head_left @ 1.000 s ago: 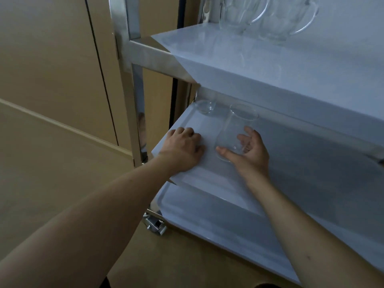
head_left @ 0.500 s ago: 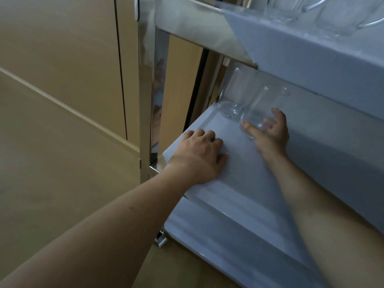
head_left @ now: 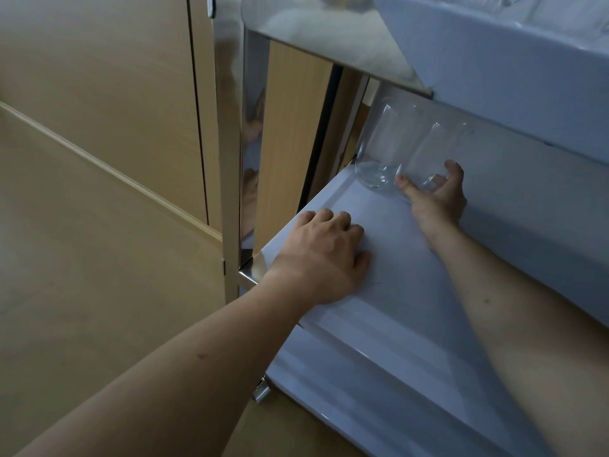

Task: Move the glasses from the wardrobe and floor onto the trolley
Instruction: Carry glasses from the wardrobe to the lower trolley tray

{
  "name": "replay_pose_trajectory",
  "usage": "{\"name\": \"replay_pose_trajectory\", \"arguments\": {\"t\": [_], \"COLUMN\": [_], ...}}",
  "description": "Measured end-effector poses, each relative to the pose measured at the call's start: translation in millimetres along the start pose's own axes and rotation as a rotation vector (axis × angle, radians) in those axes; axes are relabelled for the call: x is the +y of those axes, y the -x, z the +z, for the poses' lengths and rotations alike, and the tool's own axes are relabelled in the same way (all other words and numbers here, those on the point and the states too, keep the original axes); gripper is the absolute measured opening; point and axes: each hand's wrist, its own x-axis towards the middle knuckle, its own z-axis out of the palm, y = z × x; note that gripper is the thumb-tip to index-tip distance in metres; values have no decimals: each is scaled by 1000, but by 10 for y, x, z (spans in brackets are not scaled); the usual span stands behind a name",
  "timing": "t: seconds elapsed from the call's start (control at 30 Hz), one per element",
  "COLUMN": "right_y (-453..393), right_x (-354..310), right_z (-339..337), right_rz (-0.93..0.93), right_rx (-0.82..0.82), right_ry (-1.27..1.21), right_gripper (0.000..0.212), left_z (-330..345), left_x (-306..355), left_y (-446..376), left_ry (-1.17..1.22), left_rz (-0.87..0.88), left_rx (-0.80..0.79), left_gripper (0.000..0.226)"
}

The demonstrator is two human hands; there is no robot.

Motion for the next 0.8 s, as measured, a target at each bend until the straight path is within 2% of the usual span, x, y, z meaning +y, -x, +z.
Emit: {"name": "replay_pose_trajectory", "arguments": {"t": [0.23, 0.4, 0.53, 0.8], "right_y": [31, 105, 348, 1086], "right_x": [0, -113, -136, -254], "right_z": [-21, -99, -269, -692], "right_rz": [1, 15, -3, -7], "right_rx": [-34, -49, -104, -235], "right_ry": [80, 175, 324, 464], "right_gripper": [112, 118, 107, 94], "left_z": [8, 22, 7, -31], "left_x": [-3, -13, -15, -2], "left_y": [-11, -11, -23, -22], "left_ry": [-20, -23, -23, -37], "left_rz": [5, 4, 9, 21], "left_rx": [1, 1, -10, -52], "left_gripper": [42, 42, 43, 45]}}
